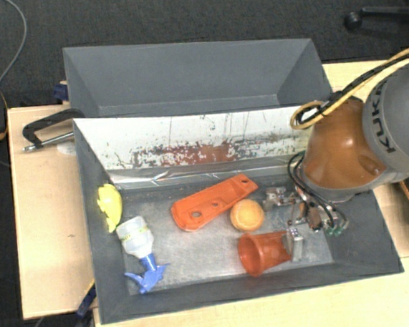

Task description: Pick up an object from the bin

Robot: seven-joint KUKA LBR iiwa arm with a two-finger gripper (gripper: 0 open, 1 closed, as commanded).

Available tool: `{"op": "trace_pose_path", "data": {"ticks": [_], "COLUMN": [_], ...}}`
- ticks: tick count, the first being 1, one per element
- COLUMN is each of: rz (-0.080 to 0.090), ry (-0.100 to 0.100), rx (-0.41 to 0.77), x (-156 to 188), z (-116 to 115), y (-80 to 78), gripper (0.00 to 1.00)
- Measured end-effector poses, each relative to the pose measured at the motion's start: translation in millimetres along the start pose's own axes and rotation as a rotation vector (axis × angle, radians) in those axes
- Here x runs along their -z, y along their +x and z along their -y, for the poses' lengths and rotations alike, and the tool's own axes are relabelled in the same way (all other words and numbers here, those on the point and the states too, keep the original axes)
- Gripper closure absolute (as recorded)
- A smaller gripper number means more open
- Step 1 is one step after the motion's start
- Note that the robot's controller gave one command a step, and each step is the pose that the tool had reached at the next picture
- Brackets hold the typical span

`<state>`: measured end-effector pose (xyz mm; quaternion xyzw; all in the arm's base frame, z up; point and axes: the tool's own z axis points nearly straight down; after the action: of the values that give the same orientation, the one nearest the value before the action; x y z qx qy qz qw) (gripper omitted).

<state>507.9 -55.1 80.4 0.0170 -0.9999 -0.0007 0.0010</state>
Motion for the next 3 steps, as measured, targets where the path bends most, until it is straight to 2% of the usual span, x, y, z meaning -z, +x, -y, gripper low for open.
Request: {"op": "trace_pose_path", "data": {"ticks": [1,2,3], "rz": [0.007,0.005,0.015], "ry": [0.001,-0.002,0.001], "rx": [0.098,0.028,0.182], "x": [44.3,20.6,-3.2], "z": [-14.0,-93.1,-107.0], "y": [-22.2,8.1,-82.6], "gripper": [0.00,0.00,0.00]}}
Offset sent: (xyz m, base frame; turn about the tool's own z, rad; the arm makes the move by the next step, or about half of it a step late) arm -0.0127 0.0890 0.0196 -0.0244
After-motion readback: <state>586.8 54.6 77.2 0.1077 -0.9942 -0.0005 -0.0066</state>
